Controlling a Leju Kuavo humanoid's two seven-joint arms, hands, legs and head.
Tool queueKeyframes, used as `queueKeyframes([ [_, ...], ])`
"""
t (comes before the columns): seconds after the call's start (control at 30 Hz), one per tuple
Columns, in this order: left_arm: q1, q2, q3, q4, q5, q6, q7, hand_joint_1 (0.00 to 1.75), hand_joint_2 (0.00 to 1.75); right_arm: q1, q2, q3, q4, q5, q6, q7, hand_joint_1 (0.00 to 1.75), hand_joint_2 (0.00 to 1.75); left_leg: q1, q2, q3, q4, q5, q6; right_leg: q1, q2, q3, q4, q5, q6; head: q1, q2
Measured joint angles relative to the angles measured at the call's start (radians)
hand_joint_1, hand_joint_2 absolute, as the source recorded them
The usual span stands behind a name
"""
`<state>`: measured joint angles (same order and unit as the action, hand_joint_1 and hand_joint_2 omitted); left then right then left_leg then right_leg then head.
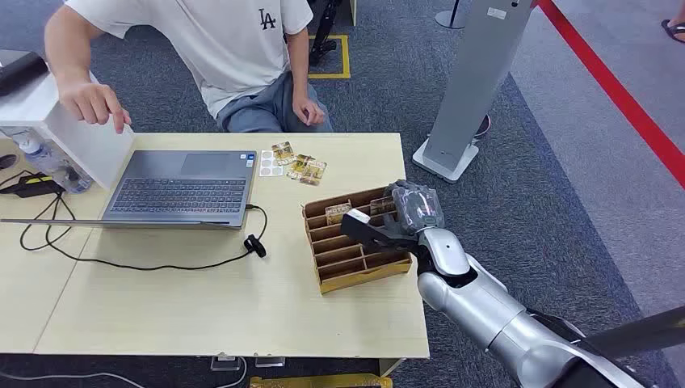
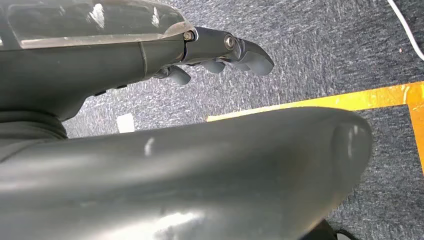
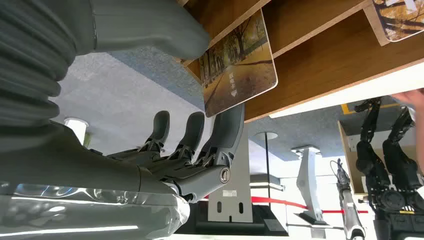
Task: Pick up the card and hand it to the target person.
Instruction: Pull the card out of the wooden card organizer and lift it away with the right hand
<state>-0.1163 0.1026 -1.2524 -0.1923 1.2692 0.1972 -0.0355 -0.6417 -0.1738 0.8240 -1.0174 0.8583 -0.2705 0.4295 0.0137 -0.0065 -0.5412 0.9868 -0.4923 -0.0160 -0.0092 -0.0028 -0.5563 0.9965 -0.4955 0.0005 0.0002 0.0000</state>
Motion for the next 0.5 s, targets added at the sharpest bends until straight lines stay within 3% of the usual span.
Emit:
queueKeyframes([
  [0.1,0.0,0.0,0.0,0.0,0.0,0.0,0.0,0.0,0.0,0.0,0.001,0.0,0.001,-0.003,0.0,0.0,0.93,1.75,0.0,0.0,0.0,0.0,0.0,0.0,0.0,0.0,0.0,0.0,0.0,0.0,0.0,0.0],
  [0.23,0.0,0.0,0.0,0.0,0.0,0.0,0.0,0.0,0.0,0.0,0.003,0.0,0.002,-0.009,0.0,-0.001,1.23,1.75,0.0,0.0,0.0,0.0,0.0,0.0,0.0,0.0,0.0,0.0,0.0,0.0,0.0,0.0],
  [0.5,0.0,0.0,0.0,0.0,0.003,0.0,0.0,0.0,0.0,-0.003,0.004,0.0,0.003,-0.011,-0.002,-0.001,1.51,1.75,0.0,0.0,0.0,0.0,0.0,0.0,0.0,0.0,0.0,0.0,0.0,0.0,0.0,0.0],
])
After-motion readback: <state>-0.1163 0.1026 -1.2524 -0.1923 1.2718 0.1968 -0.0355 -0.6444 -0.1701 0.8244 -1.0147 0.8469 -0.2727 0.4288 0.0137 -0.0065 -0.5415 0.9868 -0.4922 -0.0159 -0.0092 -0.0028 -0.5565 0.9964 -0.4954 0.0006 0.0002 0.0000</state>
